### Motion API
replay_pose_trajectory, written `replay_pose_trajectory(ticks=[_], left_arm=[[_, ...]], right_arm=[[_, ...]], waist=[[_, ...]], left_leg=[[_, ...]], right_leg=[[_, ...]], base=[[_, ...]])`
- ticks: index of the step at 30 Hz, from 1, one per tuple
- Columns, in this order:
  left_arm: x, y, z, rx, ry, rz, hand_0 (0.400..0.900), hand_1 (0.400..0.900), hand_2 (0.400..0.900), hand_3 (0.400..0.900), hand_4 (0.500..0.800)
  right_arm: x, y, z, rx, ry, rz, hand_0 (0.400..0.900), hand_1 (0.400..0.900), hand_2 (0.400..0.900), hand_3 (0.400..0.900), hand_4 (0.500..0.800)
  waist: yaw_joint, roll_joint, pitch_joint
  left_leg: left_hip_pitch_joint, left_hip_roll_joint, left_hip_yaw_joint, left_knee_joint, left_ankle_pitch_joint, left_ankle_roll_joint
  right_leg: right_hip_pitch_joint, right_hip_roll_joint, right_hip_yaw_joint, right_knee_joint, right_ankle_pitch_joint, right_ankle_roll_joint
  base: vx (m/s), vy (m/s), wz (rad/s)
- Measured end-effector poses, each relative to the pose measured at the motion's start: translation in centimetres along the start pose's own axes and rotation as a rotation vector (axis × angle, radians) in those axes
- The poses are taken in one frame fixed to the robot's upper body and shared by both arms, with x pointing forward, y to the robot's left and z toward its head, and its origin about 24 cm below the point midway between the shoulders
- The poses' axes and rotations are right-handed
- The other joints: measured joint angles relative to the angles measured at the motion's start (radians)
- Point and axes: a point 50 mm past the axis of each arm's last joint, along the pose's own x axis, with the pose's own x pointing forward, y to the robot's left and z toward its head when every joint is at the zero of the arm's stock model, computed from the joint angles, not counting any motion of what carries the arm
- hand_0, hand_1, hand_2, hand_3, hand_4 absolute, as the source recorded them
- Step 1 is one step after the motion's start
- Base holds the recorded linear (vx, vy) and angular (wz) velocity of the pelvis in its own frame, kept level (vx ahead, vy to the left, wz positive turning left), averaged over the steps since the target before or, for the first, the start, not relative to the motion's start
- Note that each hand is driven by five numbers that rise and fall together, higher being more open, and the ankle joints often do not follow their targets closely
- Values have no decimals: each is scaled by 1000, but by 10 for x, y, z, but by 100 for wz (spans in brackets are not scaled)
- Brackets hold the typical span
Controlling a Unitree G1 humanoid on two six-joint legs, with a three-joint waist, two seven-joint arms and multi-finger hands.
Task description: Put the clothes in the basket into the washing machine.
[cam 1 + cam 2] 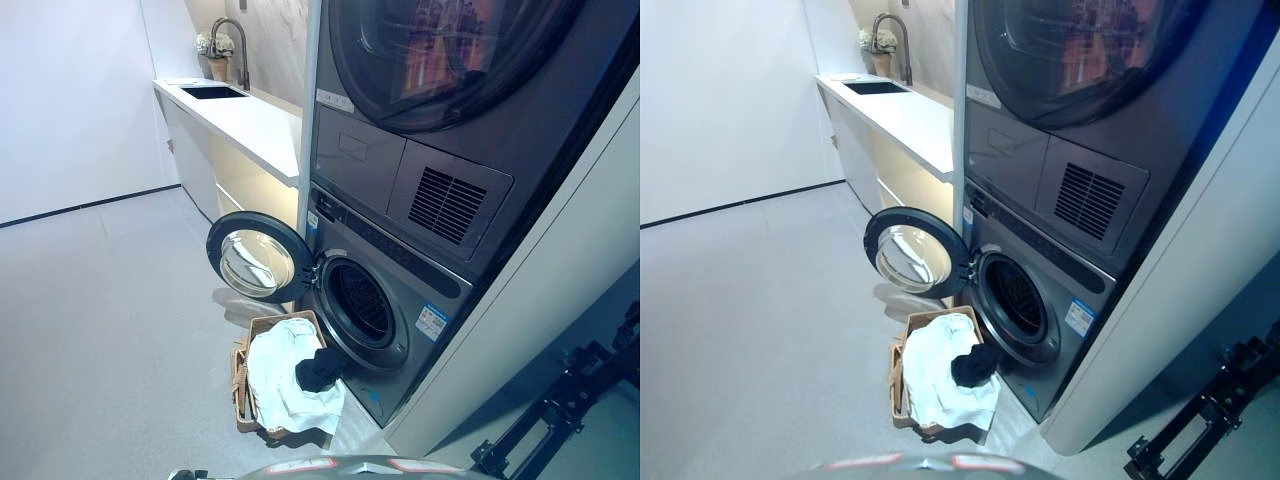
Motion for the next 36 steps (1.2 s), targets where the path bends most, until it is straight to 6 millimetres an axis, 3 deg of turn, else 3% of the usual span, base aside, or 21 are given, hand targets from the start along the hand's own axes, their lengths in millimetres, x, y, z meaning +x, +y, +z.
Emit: replay_pose_trajectory(ticks=[27, 36], left_arm=[[0, 0, 0, 0, 2, -9, 900, 900, 900, 900, 800], [0, 0, 0, -13, 3, -8, 900, 900, 900, 900, 800]], right_arm=[[0, 0, 0, 0, 1, 6, 900, 900, 900, 900, 800], [0, 0, 8, 1, -18, 6, 900, 900, 900, 900, 800]], waist=[[0, 2, 1], [-2, 28, 13]], left_leg=[[-4, 1, 1, 0, -1, 2], [-43, 17, 31, 8, 6, -9]], right_leg=[[-6, 1, 0, 4, 0, 0], [-65, 16, 17, 35, -5, -8]], base=[[3, -7, 0], [7, -108, 2]])
